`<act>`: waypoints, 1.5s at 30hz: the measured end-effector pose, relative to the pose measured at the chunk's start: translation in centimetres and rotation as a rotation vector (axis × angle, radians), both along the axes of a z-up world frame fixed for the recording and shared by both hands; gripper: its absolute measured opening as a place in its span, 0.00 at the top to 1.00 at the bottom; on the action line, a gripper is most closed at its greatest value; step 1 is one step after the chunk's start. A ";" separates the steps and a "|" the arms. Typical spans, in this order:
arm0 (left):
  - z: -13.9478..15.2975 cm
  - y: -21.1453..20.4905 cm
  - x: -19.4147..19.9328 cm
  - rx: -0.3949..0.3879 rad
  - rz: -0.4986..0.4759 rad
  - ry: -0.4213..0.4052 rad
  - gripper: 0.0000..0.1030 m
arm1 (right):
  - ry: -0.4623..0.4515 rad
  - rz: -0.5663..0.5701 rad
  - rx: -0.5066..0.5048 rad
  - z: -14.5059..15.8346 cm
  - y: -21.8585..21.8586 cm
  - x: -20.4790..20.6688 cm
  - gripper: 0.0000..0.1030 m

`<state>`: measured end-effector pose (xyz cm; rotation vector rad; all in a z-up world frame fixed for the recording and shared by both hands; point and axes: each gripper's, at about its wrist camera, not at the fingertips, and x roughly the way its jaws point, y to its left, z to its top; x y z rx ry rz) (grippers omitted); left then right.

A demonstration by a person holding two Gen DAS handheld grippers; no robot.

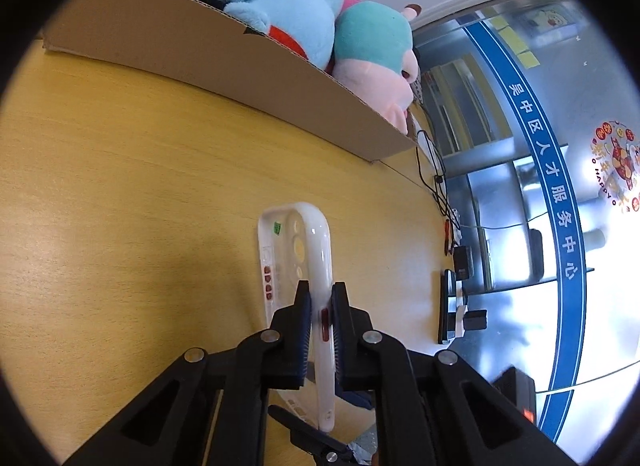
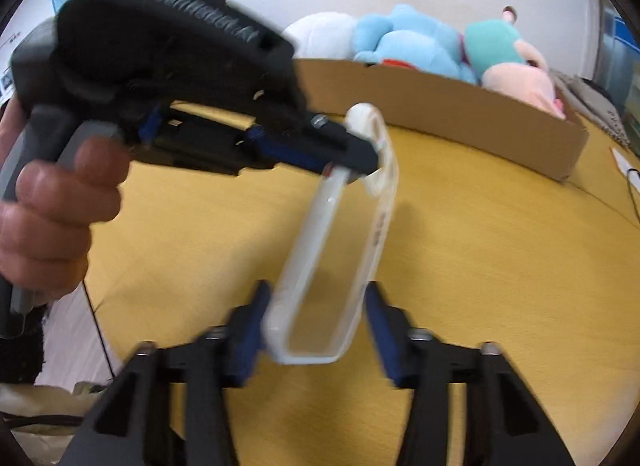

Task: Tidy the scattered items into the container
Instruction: 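Close the right gripper on the case rim while the left gripper holds it, then lift the phone case with both grippers over the box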

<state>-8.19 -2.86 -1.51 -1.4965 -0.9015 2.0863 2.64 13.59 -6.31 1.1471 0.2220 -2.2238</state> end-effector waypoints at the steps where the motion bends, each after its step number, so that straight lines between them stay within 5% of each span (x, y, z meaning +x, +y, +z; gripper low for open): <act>1: 0.1 -0.1 -0.1 -0.003 0.000 0.001 0.92 | 0.030 -0.001 0.024 0.2 -0.3 0.3 0.66; 8: 3.4 -0.1 -1.8 -0.023 0.006 0.066 0.91 | 0.107 -0.044 0.045 2.2 1.0 1.0 0.75; 14: 10.6 0.0 -5.0 -0.084 -0.017 0.224 0.91 | 0.234 -0.056 0.042 6.4 1.0 -1.3 0.76; 20: 17.6 -0.6 -10.9 -0.177 -0.040 0.371 0.90 | 0.368 -0.057 0.004 12.3 0.1 -6.7 0.78; 25: 20.6 -2.1 -17.9 -0.164 -0.061 0.462 0.89 | 0.484 -0.060 0.047 16.4 -0.9 -13.4 0.79; 31: 18.0 -4.6 -26.7 -0.098 -0.025 0.424 0.89 | 0.526 -0.094 0.125 17.2 -2.8 -22.3 0.84; 40: 7.8 -7.9 -32.3 0.041 -0.021 0.241 0.85 | 0.338 -0.146 0.218 8.8 -4.7 -32.0 0.87; 43: 6.9 -9.2 -32.0 0.033 0.025 0.218 0.69 | 0.369 -0.145 0.234 8.2 -4.9 -31.9 0.84; 45: 6.4 -10.2 -31.6 -0.005 0.087 0.193 0.37 | 0.376 -0.146 0.229 8.2 -4.9 -31.9 0.82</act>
